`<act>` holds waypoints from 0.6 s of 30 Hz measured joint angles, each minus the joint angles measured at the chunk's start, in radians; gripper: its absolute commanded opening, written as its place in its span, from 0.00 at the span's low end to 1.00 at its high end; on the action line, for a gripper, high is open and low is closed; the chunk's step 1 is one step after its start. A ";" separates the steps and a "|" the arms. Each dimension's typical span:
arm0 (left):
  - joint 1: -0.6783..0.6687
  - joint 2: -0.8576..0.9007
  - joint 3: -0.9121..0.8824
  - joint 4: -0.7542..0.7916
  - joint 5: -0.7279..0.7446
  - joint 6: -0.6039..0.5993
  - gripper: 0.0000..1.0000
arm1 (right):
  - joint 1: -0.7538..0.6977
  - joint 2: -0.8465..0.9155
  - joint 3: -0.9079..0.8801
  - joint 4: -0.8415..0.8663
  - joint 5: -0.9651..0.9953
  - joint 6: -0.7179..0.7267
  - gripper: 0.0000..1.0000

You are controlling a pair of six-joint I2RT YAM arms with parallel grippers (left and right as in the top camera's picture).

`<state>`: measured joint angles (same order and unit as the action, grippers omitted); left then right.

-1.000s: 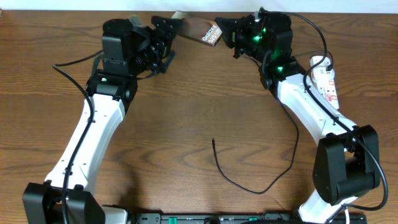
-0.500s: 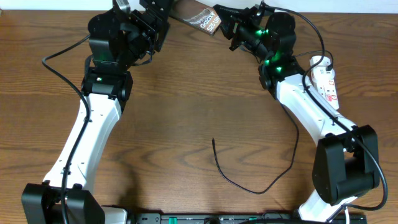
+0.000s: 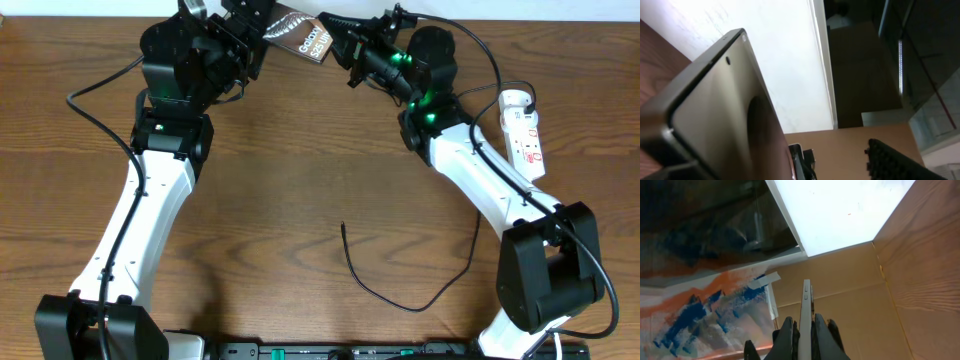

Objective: Plug charger to phone and switch on socket
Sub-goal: 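Hold the phone box upright between both grippers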

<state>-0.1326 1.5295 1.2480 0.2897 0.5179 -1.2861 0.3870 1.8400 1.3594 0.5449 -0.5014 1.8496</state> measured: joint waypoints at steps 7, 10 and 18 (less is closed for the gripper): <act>0.000 0.000 0.000 0.002 -0.012 -0.005 0.76 | 0.005 0.000 0.000 0.000 -0.011 0.000 0.02; 0.000 0.000 0.000 0.002 -0.023 -0.004 0.70 | 0.005 0.000 0.000 0.000 -0.021 0.000 0.01; 0.000 0.002 0.000 -0.002 -0.027 0.005 0.43 | 0.005 0.000 0.000 0.007 -0.045 0.000 0.01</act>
<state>-0.1326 1.5318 1.2480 0.2874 0.4908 -1.2812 0.3923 1.8400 1.3594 0.5518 -0.5461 1.8496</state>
